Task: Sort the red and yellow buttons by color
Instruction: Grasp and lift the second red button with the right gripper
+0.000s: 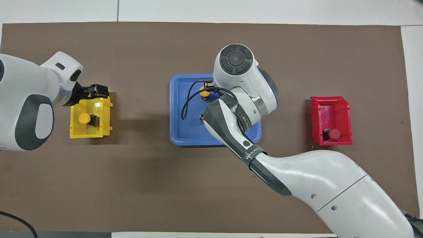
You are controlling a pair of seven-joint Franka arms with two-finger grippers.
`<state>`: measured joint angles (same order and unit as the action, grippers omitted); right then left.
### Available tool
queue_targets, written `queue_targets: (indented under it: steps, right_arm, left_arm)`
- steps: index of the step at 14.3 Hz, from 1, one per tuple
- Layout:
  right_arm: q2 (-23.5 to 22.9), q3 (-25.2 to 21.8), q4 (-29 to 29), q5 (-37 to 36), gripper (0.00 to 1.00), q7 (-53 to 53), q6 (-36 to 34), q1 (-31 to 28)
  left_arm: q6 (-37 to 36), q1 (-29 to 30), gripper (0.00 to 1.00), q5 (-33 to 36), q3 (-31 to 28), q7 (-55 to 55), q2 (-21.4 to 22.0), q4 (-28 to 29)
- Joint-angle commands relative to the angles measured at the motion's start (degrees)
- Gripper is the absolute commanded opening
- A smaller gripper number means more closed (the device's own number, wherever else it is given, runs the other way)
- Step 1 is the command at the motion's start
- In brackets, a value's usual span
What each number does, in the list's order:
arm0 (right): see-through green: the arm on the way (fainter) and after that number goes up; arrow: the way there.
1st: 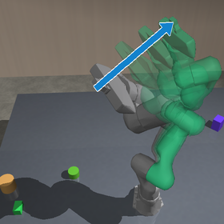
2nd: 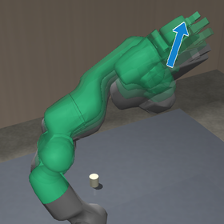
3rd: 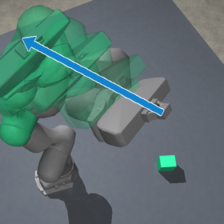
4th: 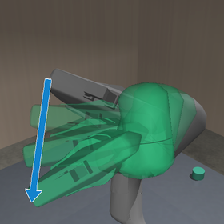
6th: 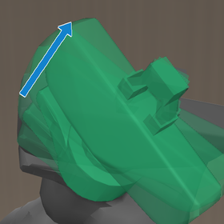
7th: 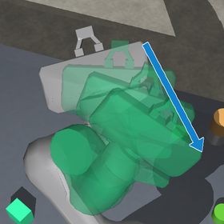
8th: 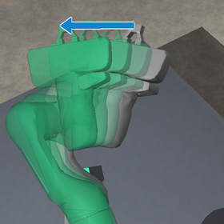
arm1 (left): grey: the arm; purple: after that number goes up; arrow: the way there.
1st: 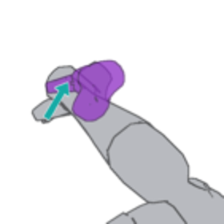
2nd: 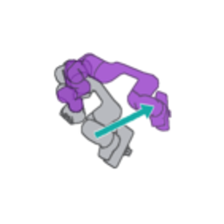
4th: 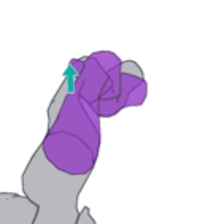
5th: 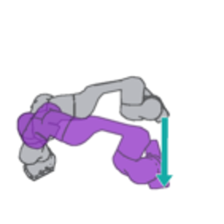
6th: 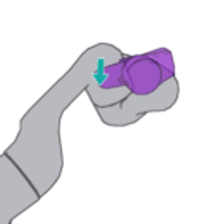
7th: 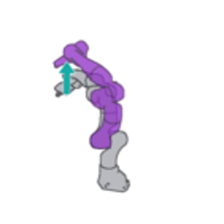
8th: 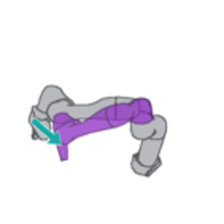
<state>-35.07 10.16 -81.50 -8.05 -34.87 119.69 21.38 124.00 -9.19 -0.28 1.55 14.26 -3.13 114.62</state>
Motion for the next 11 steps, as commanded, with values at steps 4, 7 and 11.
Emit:
queue_targets:
  steps: [4, 7, 11]
  right_arm:
    - [1.85, 0.74, 0.36, 0.49, 0.08, -0.29, -2.94, -1.87]
    - [6.48, 0.74, 1.26, 0.93, 0.08, 6.89, -9.54, -7.04]
    - [18.52, 0.82, -7.68, 4.16, 0.08, 24.37, -16.41, -18.37]
  left_arm:
    - [0.36, -4.08, 1.0, -0.07, -0.41, 3.4, -0.56, -1.42]
    - [0.27, -4.69, 1.0, -0.07, -0.32, 4.63, -0.92, -1.85]
    - [0.27, -13.11, 1.0, -0.07, -0.32, 18.3, -8.79, -11.22]
